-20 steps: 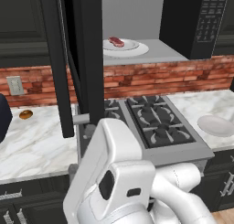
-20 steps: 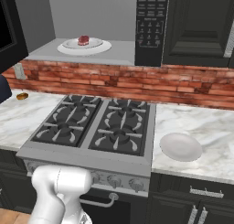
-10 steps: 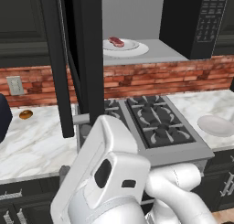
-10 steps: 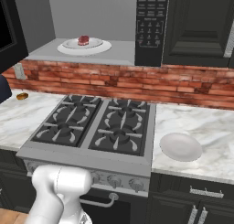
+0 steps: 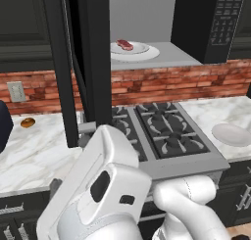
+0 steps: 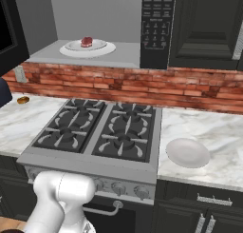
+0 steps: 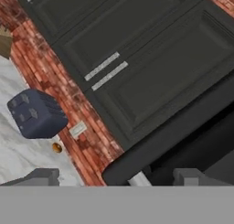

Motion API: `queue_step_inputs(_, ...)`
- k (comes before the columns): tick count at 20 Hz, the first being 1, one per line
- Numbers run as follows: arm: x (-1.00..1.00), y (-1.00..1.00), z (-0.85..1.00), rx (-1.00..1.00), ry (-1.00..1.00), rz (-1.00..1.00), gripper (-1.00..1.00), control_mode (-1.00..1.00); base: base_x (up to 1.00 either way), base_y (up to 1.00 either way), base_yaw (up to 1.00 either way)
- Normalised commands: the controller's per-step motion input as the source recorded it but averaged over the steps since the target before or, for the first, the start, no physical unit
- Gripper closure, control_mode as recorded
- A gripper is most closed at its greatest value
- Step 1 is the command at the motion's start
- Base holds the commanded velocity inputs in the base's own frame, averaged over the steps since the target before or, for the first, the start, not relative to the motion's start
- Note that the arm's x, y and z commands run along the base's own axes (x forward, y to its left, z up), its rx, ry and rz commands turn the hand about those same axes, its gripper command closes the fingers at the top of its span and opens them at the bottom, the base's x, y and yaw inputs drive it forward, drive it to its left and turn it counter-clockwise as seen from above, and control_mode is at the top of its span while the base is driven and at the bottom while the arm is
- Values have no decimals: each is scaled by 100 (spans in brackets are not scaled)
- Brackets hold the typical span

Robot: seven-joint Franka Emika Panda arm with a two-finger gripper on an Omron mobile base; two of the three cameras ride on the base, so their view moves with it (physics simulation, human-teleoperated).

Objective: Pick the steak from the counter and place it in the microwave. Then turn on the microwave.

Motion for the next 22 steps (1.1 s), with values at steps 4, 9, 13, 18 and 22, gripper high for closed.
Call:
queue_step_inputs(4,0,18,5,-2,-22,0,-100,-100,0,0,0)
queue_step_inputs(9,1,13,11,-14,-25,0,-100,-100,0,0,0)
queue_step_inputs(13,10,10,14,-18,-14,-1,-100,-100,0,0,0)
queue_step_inputs(18,28,15,13,-19,-7,-3,-100,-100,0,0,0)
queue_step_inputs(22,27,16,12,-19,-5,-1,-100,-100,0,0,0)
